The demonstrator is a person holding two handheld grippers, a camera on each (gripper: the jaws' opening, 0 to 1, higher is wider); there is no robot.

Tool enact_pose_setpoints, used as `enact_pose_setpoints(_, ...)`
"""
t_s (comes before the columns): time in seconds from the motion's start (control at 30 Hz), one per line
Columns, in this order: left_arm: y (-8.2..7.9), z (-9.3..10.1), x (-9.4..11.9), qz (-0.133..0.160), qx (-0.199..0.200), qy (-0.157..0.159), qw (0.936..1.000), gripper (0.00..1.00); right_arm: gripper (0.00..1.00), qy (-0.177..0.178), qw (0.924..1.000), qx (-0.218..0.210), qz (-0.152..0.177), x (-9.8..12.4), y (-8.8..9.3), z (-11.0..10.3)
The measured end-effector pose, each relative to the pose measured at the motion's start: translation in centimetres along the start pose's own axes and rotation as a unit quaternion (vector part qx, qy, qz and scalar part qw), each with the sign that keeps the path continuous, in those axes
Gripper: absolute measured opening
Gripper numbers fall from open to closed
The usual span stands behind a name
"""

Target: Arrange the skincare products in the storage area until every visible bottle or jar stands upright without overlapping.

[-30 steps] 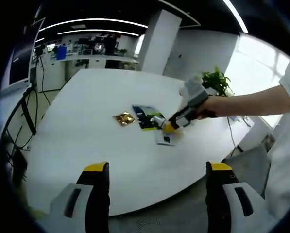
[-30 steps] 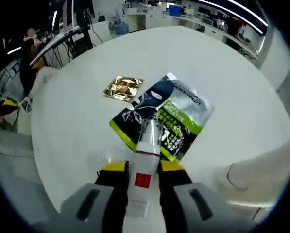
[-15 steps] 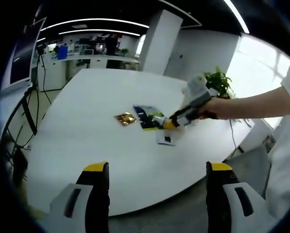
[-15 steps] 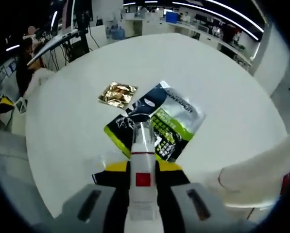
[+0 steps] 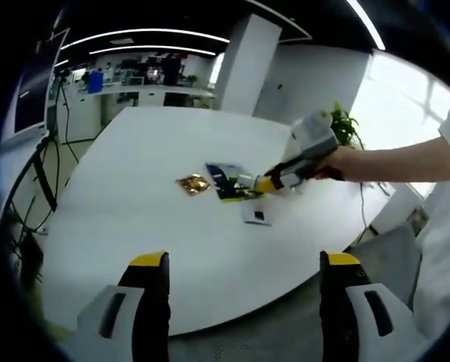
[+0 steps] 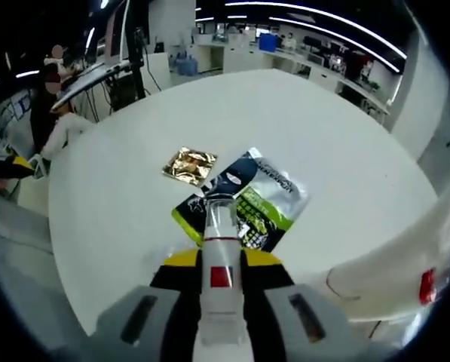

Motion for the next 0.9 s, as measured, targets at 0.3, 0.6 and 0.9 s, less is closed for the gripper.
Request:
enact_pose_setpoints(0.3,-0.6,0.4,-0.1,-0.006,0.026,0.006,0.9996,0.83,0.19,-0.017,0.9988,0.011,0.045,2.6,-1.9,-1.6)
enact_pose_setpoints(0.6,-2.3,2.0,-0.6,0.006,0.044,0.031,0.9985,0.85,0.19,-0.024,0.9948,0.014,0.098,5.8,-4.1,-2.8)
enact_pose_setpoints(0.9,-4.7,2.6,-0.9,0.021,0.038,0.045,0.9981,0.86,0.19,-0.028,0.9908,0.007,0.132,7.8,-4.9,-3.4)
Point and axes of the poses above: the point that each gripper's makers call its tool centre point, and the gripper's own axes: x roughly backward along the fingers, z roughly to its right, y roughly out of its underside, the point moved 2 cm from there along x, roughly backward along the fingers
